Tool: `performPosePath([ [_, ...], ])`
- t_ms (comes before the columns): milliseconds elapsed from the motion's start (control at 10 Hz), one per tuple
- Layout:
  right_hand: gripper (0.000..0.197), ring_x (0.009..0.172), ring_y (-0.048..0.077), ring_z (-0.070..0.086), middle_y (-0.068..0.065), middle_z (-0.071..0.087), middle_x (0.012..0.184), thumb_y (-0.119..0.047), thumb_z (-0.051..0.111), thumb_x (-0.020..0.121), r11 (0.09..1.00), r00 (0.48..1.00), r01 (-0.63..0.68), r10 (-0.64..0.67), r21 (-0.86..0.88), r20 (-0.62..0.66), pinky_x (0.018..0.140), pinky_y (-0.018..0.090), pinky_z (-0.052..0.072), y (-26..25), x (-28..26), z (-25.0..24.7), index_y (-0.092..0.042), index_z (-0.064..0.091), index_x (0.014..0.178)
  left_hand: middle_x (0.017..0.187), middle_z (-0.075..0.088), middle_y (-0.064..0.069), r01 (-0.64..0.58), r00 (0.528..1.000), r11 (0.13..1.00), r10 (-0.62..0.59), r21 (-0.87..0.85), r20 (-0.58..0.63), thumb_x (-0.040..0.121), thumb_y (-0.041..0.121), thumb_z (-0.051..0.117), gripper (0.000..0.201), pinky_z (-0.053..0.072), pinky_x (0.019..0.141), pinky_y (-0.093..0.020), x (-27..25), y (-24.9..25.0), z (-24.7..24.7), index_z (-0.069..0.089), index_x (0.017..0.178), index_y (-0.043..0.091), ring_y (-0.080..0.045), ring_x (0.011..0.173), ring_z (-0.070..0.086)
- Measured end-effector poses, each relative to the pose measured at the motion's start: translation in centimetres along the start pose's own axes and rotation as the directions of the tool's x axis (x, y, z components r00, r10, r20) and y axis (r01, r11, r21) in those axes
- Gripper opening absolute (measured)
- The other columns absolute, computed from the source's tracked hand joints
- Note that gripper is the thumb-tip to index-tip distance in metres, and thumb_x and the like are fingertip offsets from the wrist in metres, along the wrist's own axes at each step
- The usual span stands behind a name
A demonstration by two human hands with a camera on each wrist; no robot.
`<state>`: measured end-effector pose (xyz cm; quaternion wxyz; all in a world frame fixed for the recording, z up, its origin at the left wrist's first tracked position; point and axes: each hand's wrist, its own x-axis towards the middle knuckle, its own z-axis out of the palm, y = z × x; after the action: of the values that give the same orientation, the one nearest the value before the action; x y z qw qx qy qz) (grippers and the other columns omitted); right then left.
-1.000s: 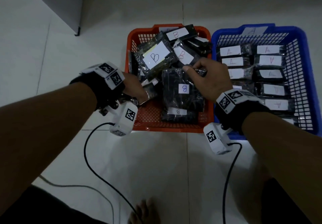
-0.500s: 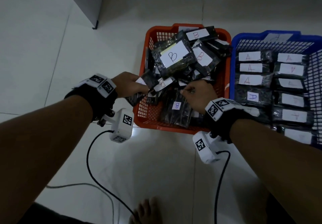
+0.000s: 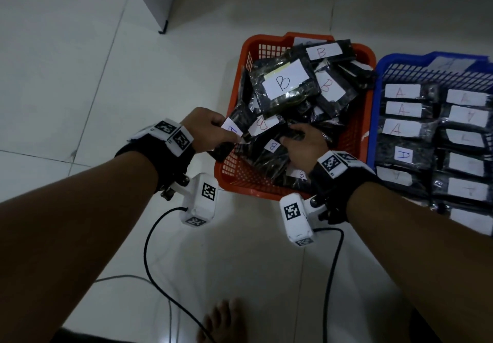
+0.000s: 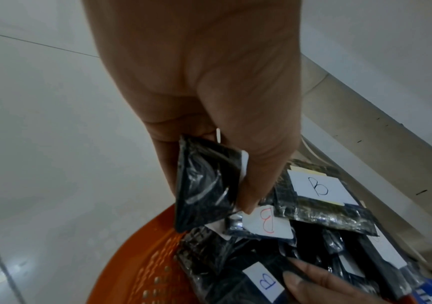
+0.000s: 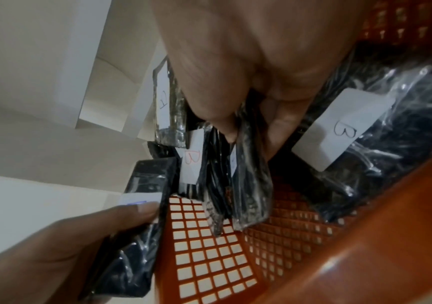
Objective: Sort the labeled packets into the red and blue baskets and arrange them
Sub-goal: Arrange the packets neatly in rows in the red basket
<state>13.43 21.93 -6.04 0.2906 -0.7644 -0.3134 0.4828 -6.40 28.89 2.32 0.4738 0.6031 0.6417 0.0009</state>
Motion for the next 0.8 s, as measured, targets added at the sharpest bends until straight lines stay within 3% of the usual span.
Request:
performPosePath([
  [100, 0.033, 0.100, 0.025, 0.064, 0.008, 0.065, 0.109, -0.020, 0.067, 0.086, 0.980, 0.995, 0.002, -0.021, 0.197, 0.095, 0.084, 0.026, 0.051, -1.1, -0.7, 0.0, -0.005, 0.063, 0.115, 0.088, 0.074, -0.004, -0.006, 1.000, 1.000, 0.006, 0.024, 0.007, 0.070, 0.027, 0.084, 0.028, 0.059, 0.079, -0.041, 0.1, -0.1, 0.1, 0.076, 0.093, 0.013, -0.020, 0.082, 0.071],
  [200, 0.025, 0.049, 0.017, 0.057, 0.007, 0.058, 0.060, -0.010, 0.084, 0.058, 0.999, 0.953, 0.047, -0.052, 0.022, 0.299, 0.039, 0.011, 0.030, -1.1, 0.5, -1.2, -0.010, 0.059, 0.064, 0.088, 0.074, -0.005, 0.018, 1.000, 1.000, -0.018, 0.020, 0.016, 0.069, 0.028, 0.085, 0.030, 0.060, 0.078, -0.041, 0.3, -0.1, 0.0, 0.076, 0.093, 0.013, -0.020, 0.082, 0.072],
  [300, 0.009, 0.066, 0.017, 0.063, 0.006, 0.062, 0.080, -0.016, 0.060, 0.089, 0.988, 0.977, -0.152, 0.151, -0.003, 0.153, 0.049, 0.020, 0.054, -0.6, 0.3, -1.4, -0.009, 0.063, 0.091, 0.088, 0.074, -0.006, 0.013, 1.000, 0.999, -0.013, 0.051, 0.008, 0.069, 0.031, 0.085, 0.028, 0.060, 0.078, -0.042, 0.4, 0.3, 0.0, 0.076, 0.090, 0.015, -0.022, 0.082, 0.072],
  [400, 0.012, 0.092, 0.030, 0.069, 0.018, 0.066, 0.106, -0.016, 0.056, 0.093, 0.982, 0.968, -0.182, 0.168, 0.059, 0.187, 0.074, 0.039, 0.061, -0.1, -0.4, -0.8, -0.009, 0.063, 0.100, 0.088, 0.074, -0.003, 0.003, 1.000, 0.997, -0.003, 0.083, 0.005, 0.070, 0.031, 0.084, 0.013, 0.059, 0.078, -0.037, 0.3, 0.6, 0.0, 0.075, 0.078, 0.026, -0.019, 0.081, 0.071],
  [500, 0.026, 0.095, 0.032, 0.067, 0.024, 0.062, 0.115, -0.014, 0.053, 0.096, 0.971, 0.958, -0.219, 0.194, 0.101, 0.209, 0.080, 0.043, 0.060, 0.5, -0.9, -0.7, -0.004, 0.059, 0.119, 0.085, 0.074, -0.001, 0.006, 1.000, 0.996, -0.006, 0.084, 0.009, 0.070, 0.033, 0.084, 0.014, 0.059, 0.076, -0.033, 0.4, 0.7, -0.2, 0.071, 0.068, 0.034, -0.017, 0.079, 0.071],
  [700, 0.034, 0.109, 0.043, 0.061, 0.029, 0.058, 0.121, -0.011, 0.046, 0.096, 0.982, 0.967, -0.191, 0.185, 0.013, 0.173, 0.088, 0.048, 0.056, 1.1, -0.6, 0.3, 0.009, 0.053, 0.123, 0.089, 0.073, -0.002, 0.014, 1.000, 0.990, -0.014, 0.142, -0.006, 0.068, 0.041, 0.083, 0.022, 0.058, 0.081, -0.035, 1.1, 0.4, 0.0, 0.072, 0.077, 0.025, -0.017, 0.083, 0.069],
  [800, 0.039, 0.116, 0.042, 0.057, 0.029, 0.054, 0.130, -0.009, 0.044, 0.096, 0.985, 0.954, -0.161, 0.171, -0.062, 0.248, 0.092, 0.048, 0.054, 1.2, -0.8, 0.9, 0.008, 0.049, 0.130, 0.089, 0.072, -0.002, 0.036, 0.999, 0.988, -0.037, 0.153, 0.002, 0.066, 0.042, 0.084, 0.034, 0.058, 0.083, -0.038, 1.4, 0.4, -0.1, 0.075, 0.086, 0.016, -0.018, 0.084, 0.069],
])
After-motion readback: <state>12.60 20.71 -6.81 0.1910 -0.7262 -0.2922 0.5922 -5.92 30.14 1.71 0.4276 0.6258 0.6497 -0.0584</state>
